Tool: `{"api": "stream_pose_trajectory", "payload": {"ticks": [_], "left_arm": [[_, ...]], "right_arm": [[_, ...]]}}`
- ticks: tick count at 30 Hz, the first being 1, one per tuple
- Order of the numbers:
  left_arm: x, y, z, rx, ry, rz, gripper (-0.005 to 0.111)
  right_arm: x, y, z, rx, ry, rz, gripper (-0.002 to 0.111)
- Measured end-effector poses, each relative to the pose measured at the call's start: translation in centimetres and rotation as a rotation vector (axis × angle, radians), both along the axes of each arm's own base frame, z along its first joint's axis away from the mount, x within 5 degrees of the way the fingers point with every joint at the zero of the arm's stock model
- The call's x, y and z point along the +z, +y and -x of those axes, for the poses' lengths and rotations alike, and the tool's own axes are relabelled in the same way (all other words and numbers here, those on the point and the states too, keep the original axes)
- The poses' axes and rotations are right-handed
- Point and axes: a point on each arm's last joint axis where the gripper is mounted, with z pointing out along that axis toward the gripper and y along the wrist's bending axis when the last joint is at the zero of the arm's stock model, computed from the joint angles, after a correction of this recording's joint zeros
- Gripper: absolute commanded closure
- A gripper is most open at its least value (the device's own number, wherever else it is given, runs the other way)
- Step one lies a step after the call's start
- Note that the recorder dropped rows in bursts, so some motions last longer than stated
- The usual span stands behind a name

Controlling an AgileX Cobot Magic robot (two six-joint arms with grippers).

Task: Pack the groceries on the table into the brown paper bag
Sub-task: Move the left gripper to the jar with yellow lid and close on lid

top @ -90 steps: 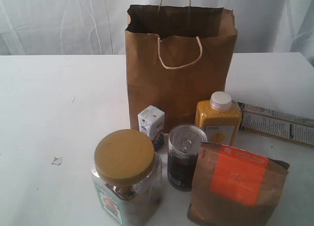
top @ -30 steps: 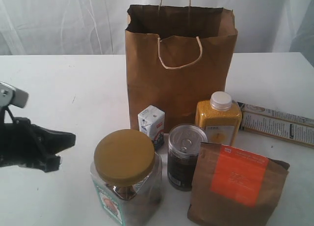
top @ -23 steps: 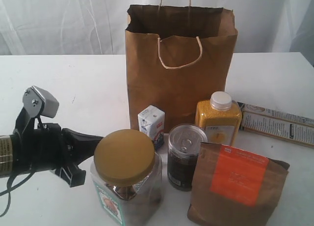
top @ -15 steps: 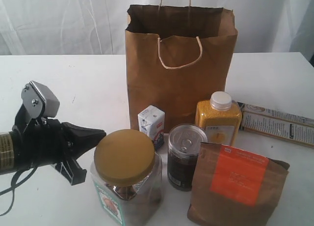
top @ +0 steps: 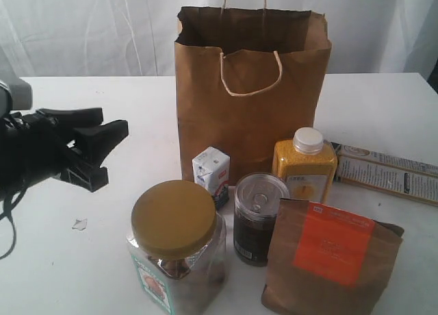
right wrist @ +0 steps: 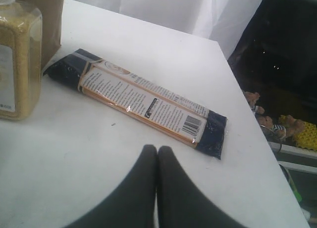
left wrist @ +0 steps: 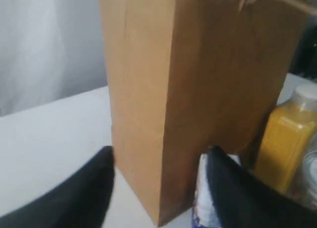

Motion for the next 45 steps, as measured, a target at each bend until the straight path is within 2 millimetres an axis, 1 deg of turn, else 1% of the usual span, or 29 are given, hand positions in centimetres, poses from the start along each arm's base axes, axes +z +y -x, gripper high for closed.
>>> {"api": "stream_pose_trajectory", "payload": {"ticks": [2,3,5,8,11,13,17,21,25,30,31,37,39,41,42,45], "left_arm": [[1.1,-0.2,1.0,-0.059,-0.008,0.034,0.005],[1.4,-0.4,1.6,-0.109,-0.002,0.034,0.001],[1.5,-0.9,2.8,-0.224,0.01,-0.01,0.002],[0.6,-1.4,4.2,-0.388,0.043,-0.143,0.002],[-0.2,-1.5,5.0,-0.486,0.048,-0.246,0.002],[-0.3,-1.6,5.3,-0.531,0.043,-0.265,0.002],[-0.1,-1.9,5.9,-0.593,0.028,-0.24,0.002],[0.1,-1.9,6.0,-0.61,0.018,-0.23,0.002],[0.2,-1.9,5.9,-0.607,-0.035,-0.244,0.002],[0.1,-1.9,4.6,-0.517,-0.089,-0.235,0.002],[0.0,-2.0,4.0,-0.494,-0.074,-0.227,0.002],[0.1,-2.6,3.0,-0.505,-0.035,-0.189,0.002],[0.2,-3.1,2.8,-0.535,-0.022,-0.177,0.002],[-0.2,-3.9,3.1,-0.576,0.003,-0.183,0.002],[-0.8,-4.2,3.2,-0.593,0.023,-0.218,0.002],[-1.5,-4.8,3.4,-0.614,0.044,-0.246,0.002]], "right_arm": [[0.0,0.0,0.0,0.0,0.0,0.0,0.108],[0.0,0.0,0.0,0.0,0.0,0.0,0.108],[0.0,0.0,0.0,0.0,0.0,0.0,0.108],[0.0,0.0,0.0,-0.001,0.0,-0.002,0.108],[0.0,0.0,0.0,-0.005,-0.001,-0.018,0.108],[0.0,0.0,0.0,-0.006,-0.002,-0.022,0.108],[0.0,0.0,0.0,-0.007,-0.002,-0.024,0.108],[0.0,0.0,0.0,-0.007,-0.002,-0.024,0.108],[0.0,0.0,0.0,-0.007,-0.002,-0.024,0.108],[0.0,0.0,0.0,-0.007,-0.002,-0.024,0.108],[0.0,0.0,0.0,-0.007,-0.002,-0.026,0.108],[0.0,0.0,0.0,-0.007,-0.002,-0.026,0.108],[0.0,0.0,0.0,-0.007,-0.002,-0.026,0.108],[0.0,0.0,0.0,-0.007,-0.002,-0.026,0.108],[0.0,0.0,0.0,-0.007,-0.002,-0.026,0.108],[0.0,0.0,0.0,-0.007,-0.002,-0.026,0.108]]}}
